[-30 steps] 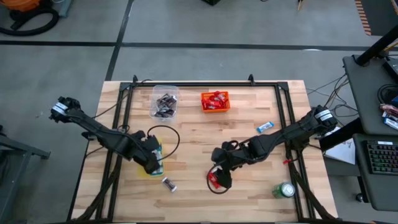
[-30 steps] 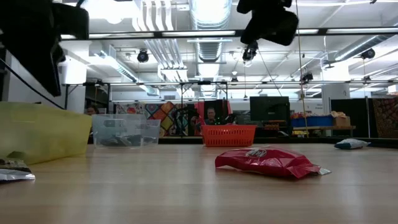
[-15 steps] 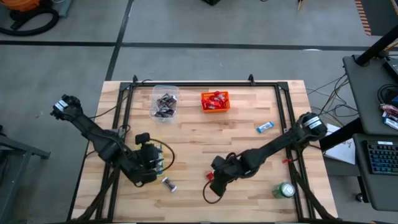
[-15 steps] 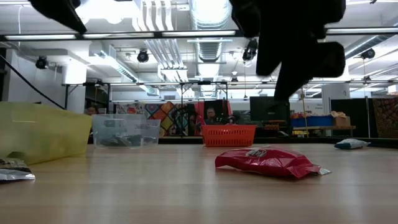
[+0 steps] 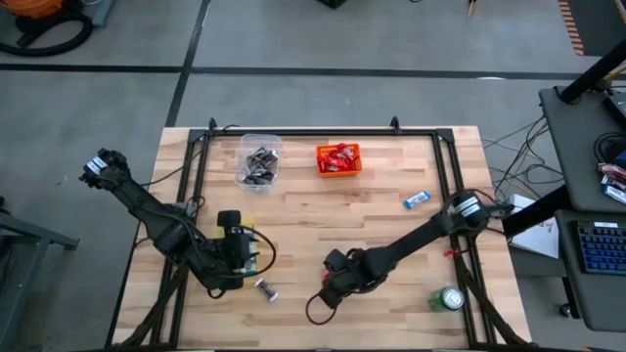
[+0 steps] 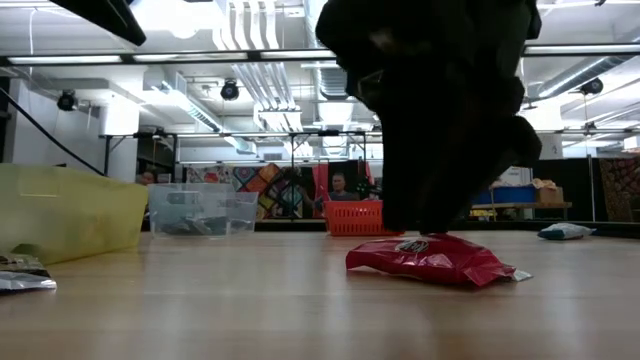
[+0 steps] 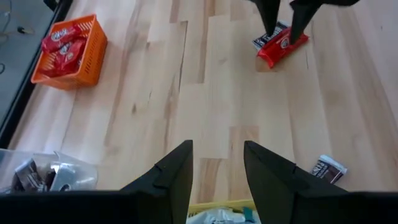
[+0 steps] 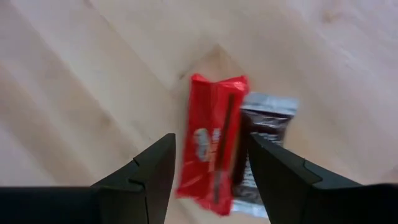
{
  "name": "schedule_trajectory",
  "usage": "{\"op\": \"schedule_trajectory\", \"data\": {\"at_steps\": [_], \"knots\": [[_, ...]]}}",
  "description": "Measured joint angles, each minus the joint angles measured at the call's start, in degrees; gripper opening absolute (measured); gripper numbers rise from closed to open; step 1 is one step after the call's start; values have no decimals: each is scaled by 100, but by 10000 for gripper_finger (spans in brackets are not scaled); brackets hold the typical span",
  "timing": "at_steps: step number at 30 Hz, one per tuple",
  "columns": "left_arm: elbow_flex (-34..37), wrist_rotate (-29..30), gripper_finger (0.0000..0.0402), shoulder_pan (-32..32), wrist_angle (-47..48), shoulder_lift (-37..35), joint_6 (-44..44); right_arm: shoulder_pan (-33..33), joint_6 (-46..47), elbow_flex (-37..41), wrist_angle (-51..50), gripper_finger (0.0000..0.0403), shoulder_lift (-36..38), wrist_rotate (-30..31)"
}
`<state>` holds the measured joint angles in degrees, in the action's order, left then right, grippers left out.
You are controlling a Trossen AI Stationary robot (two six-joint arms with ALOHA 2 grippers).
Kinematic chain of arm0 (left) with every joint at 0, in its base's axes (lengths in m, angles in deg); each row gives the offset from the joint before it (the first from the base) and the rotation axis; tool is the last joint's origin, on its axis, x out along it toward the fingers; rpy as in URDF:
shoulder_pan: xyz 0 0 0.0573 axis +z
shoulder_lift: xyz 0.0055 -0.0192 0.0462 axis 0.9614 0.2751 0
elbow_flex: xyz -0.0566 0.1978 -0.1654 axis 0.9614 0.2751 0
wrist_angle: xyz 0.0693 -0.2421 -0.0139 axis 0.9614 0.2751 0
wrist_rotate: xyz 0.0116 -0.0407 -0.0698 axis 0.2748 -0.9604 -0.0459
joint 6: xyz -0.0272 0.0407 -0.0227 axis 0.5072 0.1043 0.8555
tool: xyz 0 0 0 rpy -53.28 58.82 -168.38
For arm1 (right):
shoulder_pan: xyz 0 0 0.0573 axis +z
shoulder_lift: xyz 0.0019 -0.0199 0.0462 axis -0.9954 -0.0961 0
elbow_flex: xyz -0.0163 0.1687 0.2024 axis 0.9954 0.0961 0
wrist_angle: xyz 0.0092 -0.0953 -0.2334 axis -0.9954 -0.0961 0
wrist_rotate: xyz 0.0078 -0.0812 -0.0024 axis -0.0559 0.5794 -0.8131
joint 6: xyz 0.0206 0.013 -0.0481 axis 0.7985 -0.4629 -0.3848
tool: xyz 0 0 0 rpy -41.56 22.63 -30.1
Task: Sort candy
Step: Put the red candy into the orange basket
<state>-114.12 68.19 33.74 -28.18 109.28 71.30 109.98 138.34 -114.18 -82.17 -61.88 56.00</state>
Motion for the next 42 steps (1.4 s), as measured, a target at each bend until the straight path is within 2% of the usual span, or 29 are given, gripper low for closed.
{"op": "schedule_trajectory", "data": {"at_steps": [4,10,17,25,33,42], "knots": [[0,16,126,0,-11,0,-191,0,-150,-328,-311,192,-317,62],[2,460,126,0,-49,2,-249,0,-497,-627,-327,179,-581,181],[4,1175,126,4,-263,124,-248,-15,-560,-685,-367,109,-623,184],[7,1292,126,0,-260,368,-213,-27,-753,-671,-419,17,-521,175],[7,1280,126,-4,-265,676,21,-74,-1197,-769,-531,14,-60,195],[11,1086,126,-143,-254,1028,385,-501,-2546,-769,-537,13,638,1257]]}}
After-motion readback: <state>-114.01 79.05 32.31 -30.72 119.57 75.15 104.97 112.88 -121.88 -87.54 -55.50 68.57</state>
